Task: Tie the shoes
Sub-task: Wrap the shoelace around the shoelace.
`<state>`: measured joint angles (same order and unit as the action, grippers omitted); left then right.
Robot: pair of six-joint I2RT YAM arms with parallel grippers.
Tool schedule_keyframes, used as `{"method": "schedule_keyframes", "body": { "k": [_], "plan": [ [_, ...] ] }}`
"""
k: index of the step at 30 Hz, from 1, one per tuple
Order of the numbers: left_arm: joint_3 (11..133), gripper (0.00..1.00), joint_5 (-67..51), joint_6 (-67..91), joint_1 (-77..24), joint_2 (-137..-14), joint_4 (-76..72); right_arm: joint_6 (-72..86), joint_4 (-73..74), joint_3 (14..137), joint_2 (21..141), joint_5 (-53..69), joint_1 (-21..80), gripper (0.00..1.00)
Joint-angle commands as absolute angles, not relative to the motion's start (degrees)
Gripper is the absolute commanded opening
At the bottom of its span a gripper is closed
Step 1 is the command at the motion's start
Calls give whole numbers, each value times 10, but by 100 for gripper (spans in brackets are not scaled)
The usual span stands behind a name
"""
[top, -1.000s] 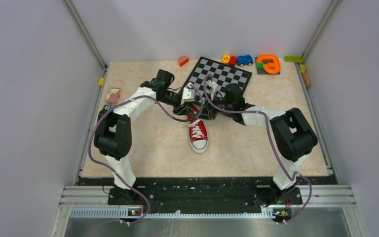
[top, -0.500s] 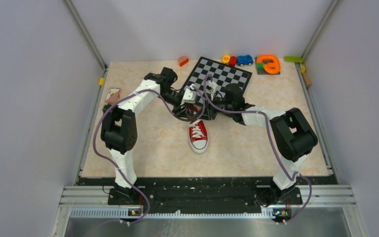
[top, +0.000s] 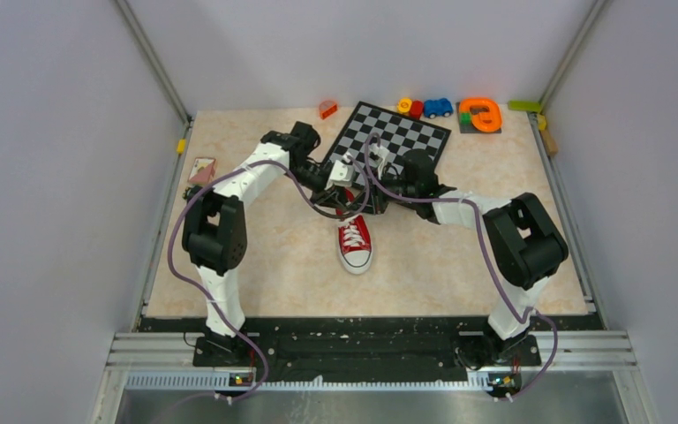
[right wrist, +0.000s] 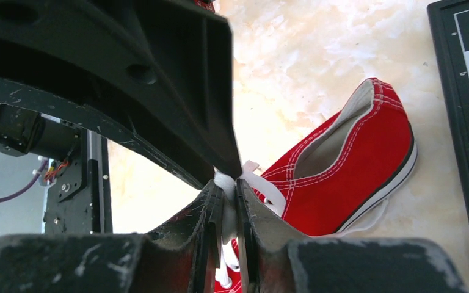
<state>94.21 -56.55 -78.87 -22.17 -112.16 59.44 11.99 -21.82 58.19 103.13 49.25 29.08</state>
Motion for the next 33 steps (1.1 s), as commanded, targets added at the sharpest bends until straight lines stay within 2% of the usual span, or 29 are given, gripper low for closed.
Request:
{"method": "schedule_keyframes", "body": {
  "k": [1,3,4,13,20,29,33],
  "plan": [
    [962,15,-572,-786,-224,-1121,578,111,-246,595,1006,508,295,16],
    [963,2,-571,-785,-224,-1119,577,111,-246,595,1006,508,296,16],
    [962,0,-571,-785,-224,-1119,577,111,-246,595,1006,508,295,16],
    [942,0,-556,-770,-224,-1095,557,111,-244,593,1002,506,295,16],
    [908,0,-546,-749,-223,-1067,514,106,-236,590,995,500,295,29],
    [884,0,-542,-729,-224,-1052,483,100,-221,579,985,490,293,31],
    [880,0,-541,-724,-224,-1050,476,101,-217,566,972,450,291,45]
  ]
}}
